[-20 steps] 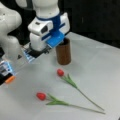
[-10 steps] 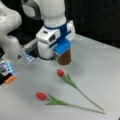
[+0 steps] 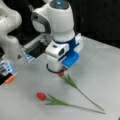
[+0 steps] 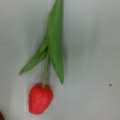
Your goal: Flower insertion into a vase
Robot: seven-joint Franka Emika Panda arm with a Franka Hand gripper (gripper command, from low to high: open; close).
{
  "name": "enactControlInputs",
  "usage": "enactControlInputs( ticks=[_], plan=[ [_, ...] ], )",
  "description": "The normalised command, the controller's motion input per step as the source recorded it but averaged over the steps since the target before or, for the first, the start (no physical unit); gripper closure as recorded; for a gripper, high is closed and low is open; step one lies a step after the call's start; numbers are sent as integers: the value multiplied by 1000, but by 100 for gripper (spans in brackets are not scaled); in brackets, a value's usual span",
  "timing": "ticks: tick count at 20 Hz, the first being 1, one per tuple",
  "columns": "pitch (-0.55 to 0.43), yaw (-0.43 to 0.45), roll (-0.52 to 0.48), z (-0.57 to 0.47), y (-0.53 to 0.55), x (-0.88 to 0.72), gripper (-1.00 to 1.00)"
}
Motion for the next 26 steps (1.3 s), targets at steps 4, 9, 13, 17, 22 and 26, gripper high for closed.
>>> enactControlInputs(
  ticks=[4, 9, 13, 17, 22, 26],
  plan=[
    [106, -97, -69, -217, 104, 406, -100],
    [149, -31, -99, -129, 29, 377, -100],
    [131, 40, -76, 29, 1, 305, -100],
    [114, 45, -83, 51, -2, 229, -100],
    [92, 75, -84, -33, 2, 230, -100],
    [74, 125, -96, -53, -14, 245, -100]
  ],
)
